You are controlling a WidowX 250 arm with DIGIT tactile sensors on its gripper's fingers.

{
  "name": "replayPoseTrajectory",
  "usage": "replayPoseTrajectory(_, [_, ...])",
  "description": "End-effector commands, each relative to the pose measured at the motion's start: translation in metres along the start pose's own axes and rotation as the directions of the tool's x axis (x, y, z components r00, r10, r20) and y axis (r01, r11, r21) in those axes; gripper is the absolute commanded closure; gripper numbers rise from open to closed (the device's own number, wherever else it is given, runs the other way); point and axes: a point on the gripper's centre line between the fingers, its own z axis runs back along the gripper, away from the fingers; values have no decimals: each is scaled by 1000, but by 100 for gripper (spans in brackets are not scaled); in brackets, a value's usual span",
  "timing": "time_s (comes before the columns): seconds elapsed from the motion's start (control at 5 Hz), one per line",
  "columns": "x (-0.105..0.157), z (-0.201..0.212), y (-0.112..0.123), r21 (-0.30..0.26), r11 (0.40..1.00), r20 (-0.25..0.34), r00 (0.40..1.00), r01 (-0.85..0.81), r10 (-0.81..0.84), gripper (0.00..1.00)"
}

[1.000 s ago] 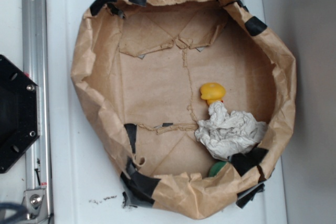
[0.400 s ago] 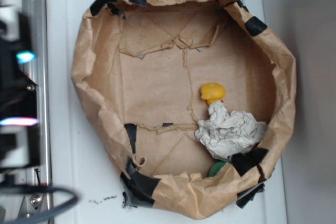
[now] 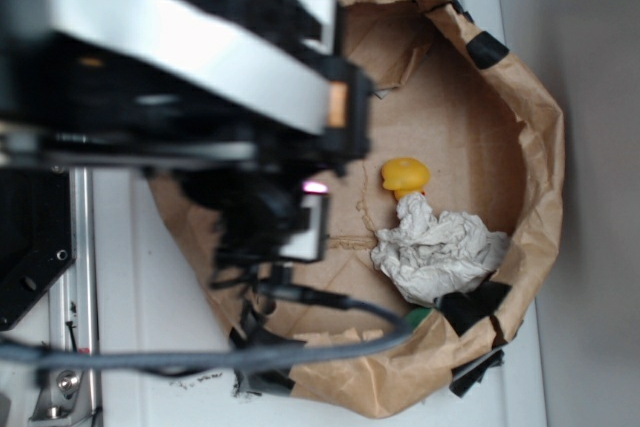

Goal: Grab the white paper.

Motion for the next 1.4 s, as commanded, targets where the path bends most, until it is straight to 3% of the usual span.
replayPoseTrajectory(0.0, [17,-59,-14,-62,987,-15,989,148,-149,0])
replayPoseTrajectory(0.4, [15,-121,-41,-105,956,-20,960,275,-279,0])
replayPoseTrajectory(0.6, [13,-125,-65,-170,936,-3,950,309,-314,0])
replayPoseTrajectory(0.8, [20,-139,-72,-115,946,-45,949,304,-311,100])
replayPoseTrajectory(1.2, [28,-132,-56,-91,959,-58,960,267,-273,100])
